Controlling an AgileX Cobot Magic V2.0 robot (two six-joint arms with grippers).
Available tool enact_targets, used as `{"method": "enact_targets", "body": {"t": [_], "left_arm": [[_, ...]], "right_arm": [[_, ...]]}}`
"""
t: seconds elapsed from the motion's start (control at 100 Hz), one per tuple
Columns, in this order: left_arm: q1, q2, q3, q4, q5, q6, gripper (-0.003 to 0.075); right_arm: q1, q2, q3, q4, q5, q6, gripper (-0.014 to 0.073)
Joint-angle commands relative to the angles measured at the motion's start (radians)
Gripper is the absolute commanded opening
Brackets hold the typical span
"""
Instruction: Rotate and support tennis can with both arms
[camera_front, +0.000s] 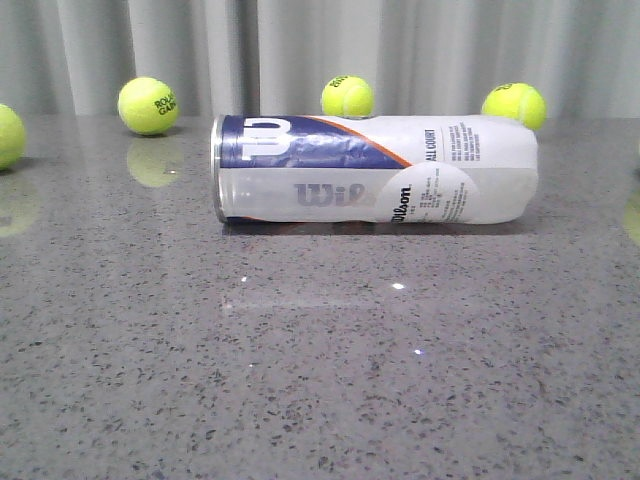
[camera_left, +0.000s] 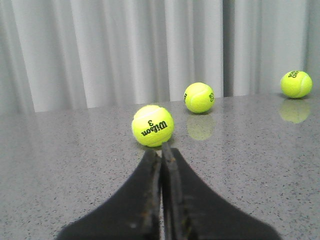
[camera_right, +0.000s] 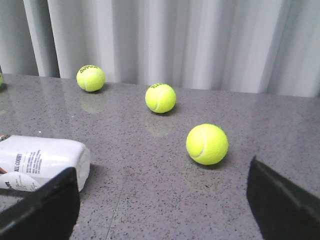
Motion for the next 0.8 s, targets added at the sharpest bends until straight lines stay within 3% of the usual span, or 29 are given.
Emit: {"method": "enact_targets", "body": {"t": [0.0,0.19,0.27,0.34,0.62,0.79], "left_arm": [[0.002,-0.038,0.046,-0.007,-0.074,-0.008,-0.0021],[0.002,-0.038,0.046,-0.007,-0.074,-0.008,-0.0021],[0.002,-0.038,0.046,-0.007,-0.074,-0.008,-0.0021],[0.002,-0.038,0.046,-0.007,-0.074,-0.008,-0.0021],[0.002,-0.038,0.046,-0.007,-0.074,-0.008,-0.0021],[0.002,-0.038,0.046,-0.007,-0.074,-0.008,-0.0021]], "right_arm": [[-0.006,-0.005,-0.001,0.007,-0.099,0.017,0.0663],[-0.006,-0.005,0.001,0.006,-0.160,0.016,0.0660],[-0.006,-0.005,0.001,0.006,-0.170,0.016,0.0611],[-0.006,-0.005,0.001,0.006,-0.170,0.016,0.0512],[-0.006,-0.005,0.001,0.006,-0.155,0.016,-0.0067],[-0.006,-0.005,0.001,0.006,-0.154,0.016,-0.0070]]}}
